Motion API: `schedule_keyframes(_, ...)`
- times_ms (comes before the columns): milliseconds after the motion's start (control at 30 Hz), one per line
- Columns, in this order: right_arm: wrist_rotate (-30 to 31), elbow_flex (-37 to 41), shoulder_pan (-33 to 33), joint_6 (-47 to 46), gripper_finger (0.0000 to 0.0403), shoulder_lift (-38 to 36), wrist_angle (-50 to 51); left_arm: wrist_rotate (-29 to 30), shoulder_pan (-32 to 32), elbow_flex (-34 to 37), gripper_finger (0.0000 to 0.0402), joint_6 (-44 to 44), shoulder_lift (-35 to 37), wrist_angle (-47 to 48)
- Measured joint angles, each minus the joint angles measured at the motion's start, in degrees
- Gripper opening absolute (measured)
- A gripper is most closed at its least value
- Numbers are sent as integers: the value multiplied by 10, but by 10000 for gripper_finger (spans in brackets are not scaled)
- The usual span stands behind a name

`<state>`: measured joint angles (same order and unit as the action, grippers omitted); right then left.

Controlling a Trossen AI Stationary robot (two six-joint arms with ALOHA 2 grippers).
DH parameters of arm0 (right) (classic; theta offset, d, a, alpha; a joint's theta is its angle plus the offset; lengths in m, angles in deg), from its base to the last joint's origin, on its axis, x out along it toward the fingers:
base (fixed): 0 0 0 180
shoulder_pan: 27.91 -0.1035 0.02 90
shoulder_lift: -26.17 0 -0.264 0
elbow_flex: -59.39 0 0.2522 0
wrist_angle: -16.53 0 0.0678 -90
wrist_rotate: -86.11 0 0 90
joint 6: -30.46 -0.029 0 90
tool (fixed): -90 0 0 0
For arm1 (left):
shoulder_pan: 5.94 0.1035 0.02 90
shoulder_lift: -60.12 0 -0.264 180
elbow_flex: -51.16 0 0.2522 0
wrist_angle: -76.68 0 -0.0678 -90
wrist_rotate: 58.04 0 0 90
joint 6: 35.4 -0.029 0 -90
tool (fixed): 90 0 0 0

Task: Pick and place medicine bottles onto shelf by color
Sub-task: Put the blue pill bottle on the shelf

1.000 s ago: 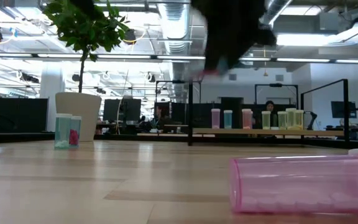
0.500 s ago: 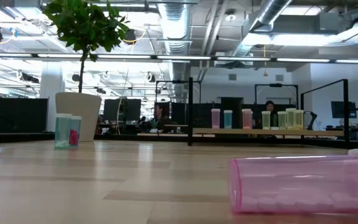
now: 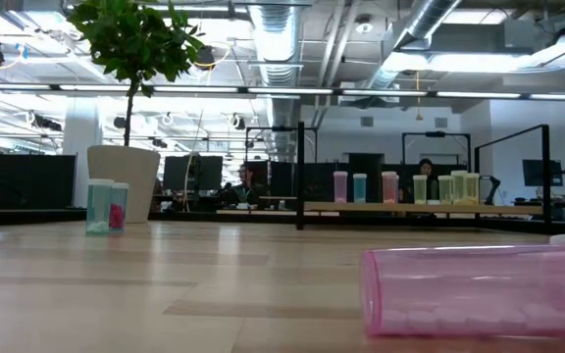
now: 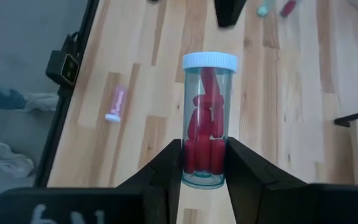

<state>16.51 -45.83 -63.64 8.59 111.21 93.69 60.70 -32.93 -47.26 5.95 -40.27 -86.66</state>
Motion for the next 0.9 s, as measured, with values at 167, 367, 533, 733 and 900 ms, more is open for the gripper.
schedule_keyframes(167,8,0,2,14,119,0,0,12,7,-1,230,60,-1,0)
schedule_keyframes(367,9,0,6,37,119,0,-18,30,22,-2,259,111,0,-13)
schedule_keyframes(533,7,0,23,46,119,0,-32,26,32,-2,271,149,0,-10)
schedule_keyframes(733,1,0,48,46,119,1,-34,25,34,-2,272,169,1,-17)
schedule_keyframes(900,11,0,67,46,119,5,-43,22,35,-2,272,163,0,-36)
